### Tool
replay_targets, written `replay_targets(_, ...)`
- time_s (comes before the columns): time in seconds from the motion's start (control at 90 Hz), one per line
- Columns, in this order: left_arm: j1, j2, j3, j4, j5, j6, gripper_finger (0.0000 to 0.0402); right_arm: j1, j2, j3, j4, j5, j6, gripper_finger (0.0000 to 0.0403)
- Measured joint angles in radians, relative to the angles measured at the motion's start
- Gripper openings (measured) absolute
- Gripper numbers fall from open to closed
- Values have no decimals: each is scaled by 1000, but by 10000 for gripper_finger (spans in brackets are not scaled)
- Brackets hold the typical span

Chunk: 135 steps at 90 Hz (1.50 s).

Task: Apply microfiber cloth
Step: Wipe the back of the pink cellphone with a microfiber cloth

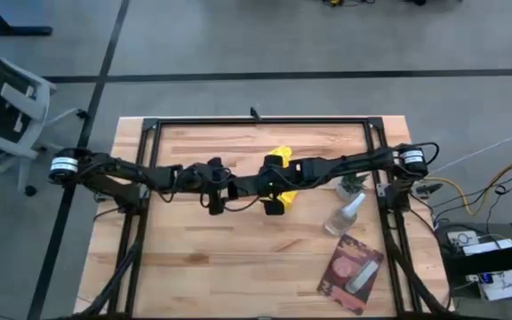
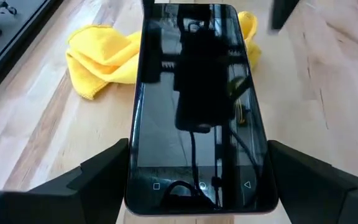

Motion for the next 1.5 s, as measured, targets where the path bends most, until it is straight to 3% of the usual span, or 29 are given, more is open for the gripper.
replay_targets(1.5,-33,5,0,34,16,12,322,-14,107,0,62,28,-104,391)
